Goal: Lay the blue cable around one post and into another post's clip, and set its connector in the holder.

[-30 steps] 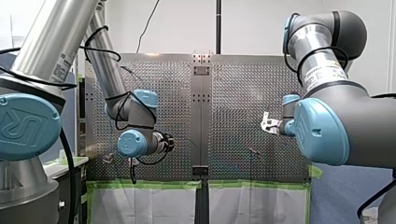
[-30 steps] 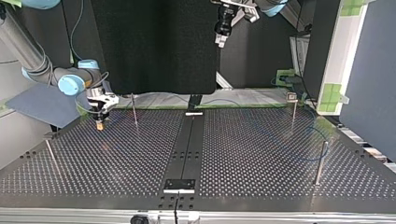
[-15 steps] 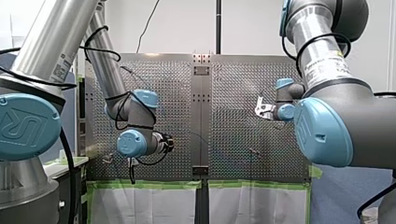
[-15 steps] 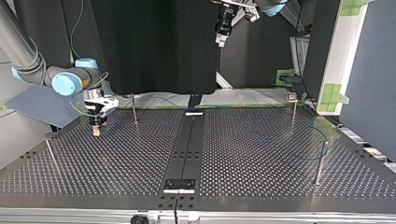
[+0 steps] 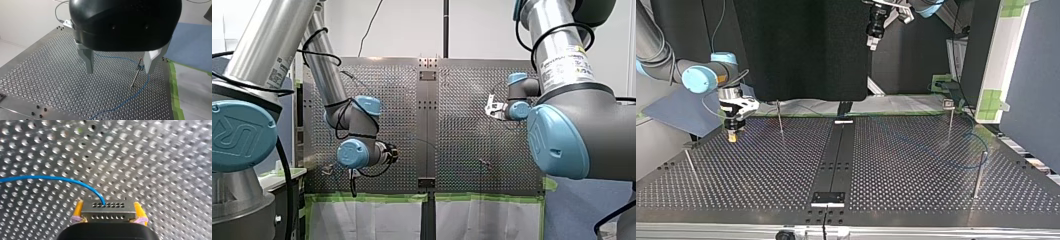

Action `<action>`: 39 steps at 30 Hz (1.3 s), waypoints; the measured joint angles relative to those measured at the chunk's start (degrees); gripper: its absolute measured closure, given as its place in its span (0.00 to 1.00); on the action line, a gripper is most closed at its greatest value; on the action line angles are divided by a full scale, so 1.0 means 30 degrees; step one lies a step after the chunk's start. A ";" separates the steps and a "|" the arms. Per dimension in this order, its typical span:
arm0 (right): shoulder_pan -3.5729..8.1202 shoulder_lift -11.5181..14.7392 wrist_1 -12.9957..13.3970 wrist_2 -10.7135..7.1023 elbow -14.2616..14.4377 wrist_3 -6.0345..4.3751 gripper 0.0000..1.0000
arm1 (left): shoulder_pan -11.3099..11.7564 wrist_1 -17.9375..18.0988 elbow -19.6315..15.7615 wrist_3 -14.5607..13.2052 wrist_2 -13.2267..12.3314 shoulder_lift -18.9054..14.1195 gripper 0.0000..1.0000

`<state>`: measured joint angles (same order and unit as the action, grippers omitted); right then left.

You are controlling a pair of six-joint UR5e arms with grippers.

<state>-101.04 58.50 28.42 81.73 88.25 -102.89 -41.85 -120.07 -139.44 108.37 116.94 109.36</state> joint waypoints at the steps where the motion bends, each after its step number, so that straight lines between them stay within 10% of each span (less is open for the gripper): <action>1: 0.0045 0.0180 0.0026 0.0013 0.0121 -0.0136 1.00 | 0.0000 0.0000 0.0000 0.0000 0.0000 0.0000 0.00; 14: 0.1107 0.2635 -0.0452 -0.0131 0.0535 -0.0935 1.00 | 0.0014 -0.0120 0.0007 -0.0088 0.0000 0.0001 0.00; 39: 0.3406 0.2871 -0.2038 -0.0097 0.0653 -0.0418 1.00 | 0.0124 -0.0437 0.0012 -0.0263 -0.0001 -0.0001 0.00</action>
<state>-90.82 67.11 22.31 81.43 90.21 -104.15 -41.48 -121.38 -139.41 107.58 116.93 109.36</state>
